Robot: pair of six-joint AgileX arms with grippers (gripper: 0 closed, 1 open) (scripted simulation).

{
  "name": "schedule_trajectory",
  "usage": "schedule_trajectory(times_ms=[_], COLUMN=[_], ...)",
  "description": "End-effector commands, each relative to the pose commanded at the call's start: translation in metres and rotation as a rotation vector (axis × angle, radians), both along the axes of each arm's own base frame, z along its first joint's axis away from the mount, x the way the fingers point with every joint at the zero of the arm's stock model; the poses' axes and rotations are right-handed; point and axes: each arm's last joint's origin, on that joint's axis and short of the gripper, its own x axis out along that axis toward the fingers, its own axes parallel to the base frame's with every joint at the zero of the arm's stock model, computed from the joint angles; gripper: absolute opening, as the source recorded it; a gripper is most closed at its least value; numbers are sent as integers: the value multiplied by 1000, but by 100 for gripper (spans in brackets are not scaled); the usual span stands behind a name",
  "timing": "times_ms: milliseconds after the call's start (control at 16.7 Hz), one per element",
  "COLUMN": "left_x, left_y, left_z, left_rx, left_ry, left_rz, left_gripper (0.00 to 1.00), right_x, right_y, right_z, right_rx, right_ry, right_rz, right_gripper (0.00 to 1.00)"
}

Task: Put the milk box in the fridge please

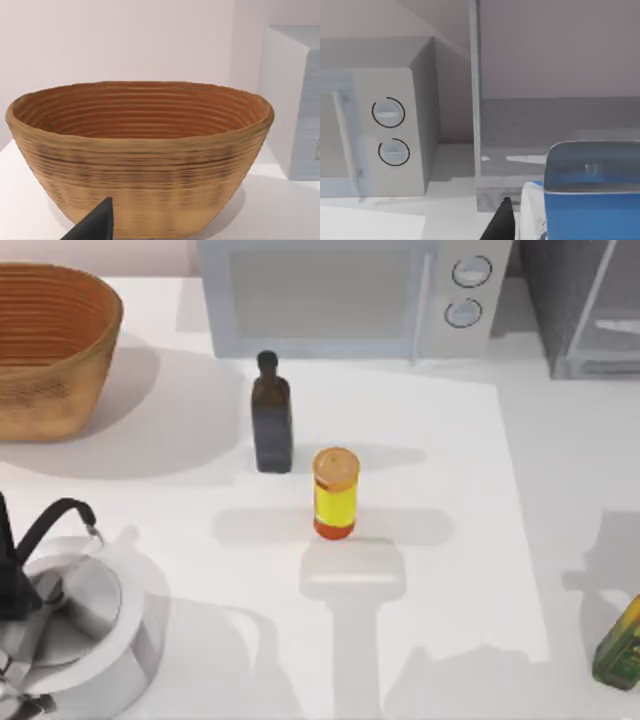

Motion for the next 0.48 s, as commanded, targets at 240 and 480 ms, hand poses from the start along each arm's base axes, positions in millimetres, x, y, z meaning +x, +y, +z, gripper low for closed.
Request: schedule_trajectory(times_ms=[240, 480], left_x=[0, 0], left_y=[0, 0], left_z=[0, 0], left_rx=[0, 0], left_ry=[0, 0], left_rz=[0, 0], left_gripper=[100, 100], right_x=[-13, -17], right_y=[-13, -17], right_z=[-21, -29], right_rx=[-17, -22], right_ry=[-11, -13], right_rz=[-2, -3], right_gripper=[0, 0])
